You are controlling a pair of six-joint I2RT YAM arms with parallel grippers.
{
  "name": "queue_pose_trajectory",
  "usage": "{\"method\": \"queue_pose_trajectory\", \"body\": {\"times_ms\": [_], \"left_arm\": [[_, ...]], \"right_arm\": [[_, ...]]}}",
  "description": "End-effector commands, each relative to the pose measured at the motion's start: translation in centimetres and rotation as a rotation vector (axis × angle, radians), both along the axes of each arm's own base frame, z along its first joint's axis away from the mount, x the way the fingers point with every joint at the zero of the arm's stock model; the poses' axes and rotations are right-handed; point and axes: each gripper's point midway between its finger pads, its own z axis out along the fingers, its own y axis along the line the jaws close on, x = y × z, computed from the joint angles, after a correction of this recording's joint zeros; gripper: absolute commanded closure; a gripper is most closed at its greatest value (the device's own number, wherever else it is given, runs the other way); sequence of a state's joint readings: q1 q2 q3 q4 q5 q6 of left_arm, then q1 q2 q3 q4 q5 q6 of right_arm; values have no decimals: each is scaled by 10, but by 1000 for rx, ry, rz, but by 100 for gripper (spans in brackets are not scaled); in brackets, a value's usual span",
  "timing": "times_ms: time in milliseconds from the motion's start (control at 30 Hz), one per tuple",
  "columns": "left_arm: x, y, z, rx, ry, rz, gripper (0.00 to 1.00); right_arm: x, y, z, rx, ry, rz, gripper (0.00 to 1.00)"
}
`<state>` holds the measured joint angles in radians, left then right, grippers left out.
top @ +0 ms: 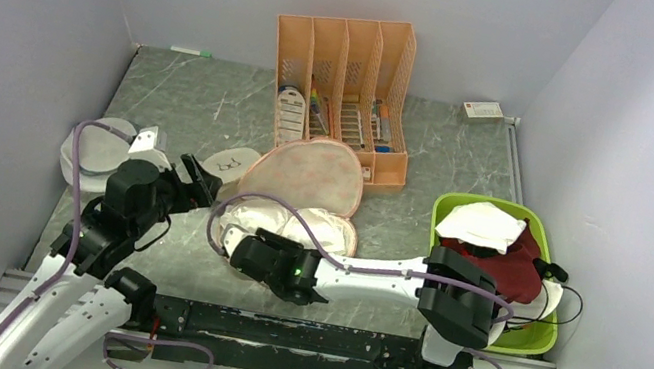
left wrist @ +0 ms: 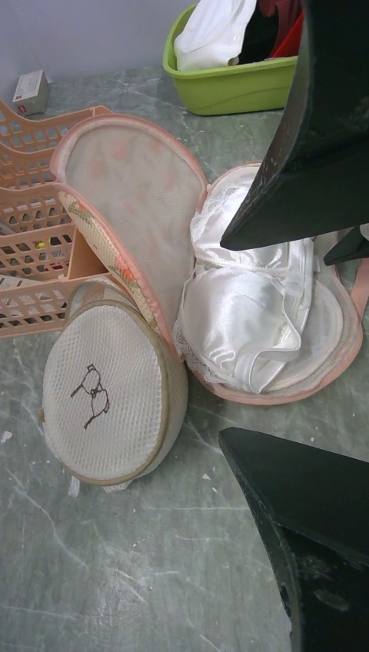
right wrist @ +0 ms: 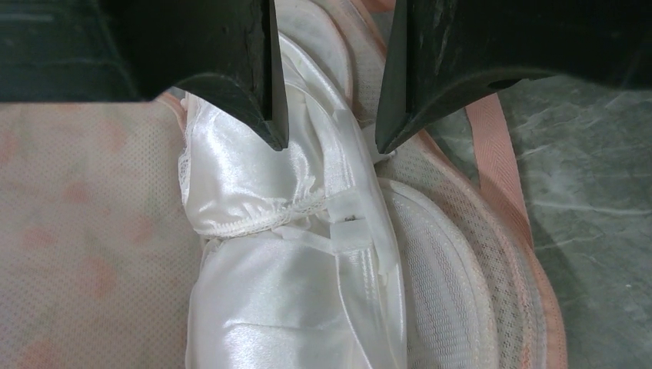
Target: Unzip the laundry bag and remove the bra
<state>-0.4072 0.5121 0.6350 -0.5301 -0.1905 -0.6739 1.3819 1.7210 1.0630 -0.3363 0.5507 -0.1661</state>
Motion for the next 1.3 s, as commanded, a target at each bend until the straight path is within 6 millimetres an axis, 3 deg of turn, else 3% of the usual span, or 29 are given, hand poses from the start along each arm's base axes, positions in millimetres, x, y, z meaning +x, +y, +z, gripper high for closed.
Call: {"method": "queue_pose_trajectory", "body": {"times_ms": [0,567,633,733,767,1100,1267], "left_arm": [[1,6,13,0,-29,26,3],[-1,9,19,-2,-61,31,3],[-1,8,19,-1,-61,29,3],[-1,8,20,-2,-63,29,3],[-2,9,20,-1,-62,30,3],[0,10,18,-1,-58,40,3],[-2,10,20,-1,-61,40,3]], "right_arm": [[6,2,-8,16,1,6,54],[18,10,-27,64,91,5,64],[17,10,-28,70,102,1,71],[15,10,-22,93,132,-25,96],[15,10,-16,109,137,-37,100],[17,17,104,563,124,-198,100],[30,1,171,701,37,-287,100]]}}
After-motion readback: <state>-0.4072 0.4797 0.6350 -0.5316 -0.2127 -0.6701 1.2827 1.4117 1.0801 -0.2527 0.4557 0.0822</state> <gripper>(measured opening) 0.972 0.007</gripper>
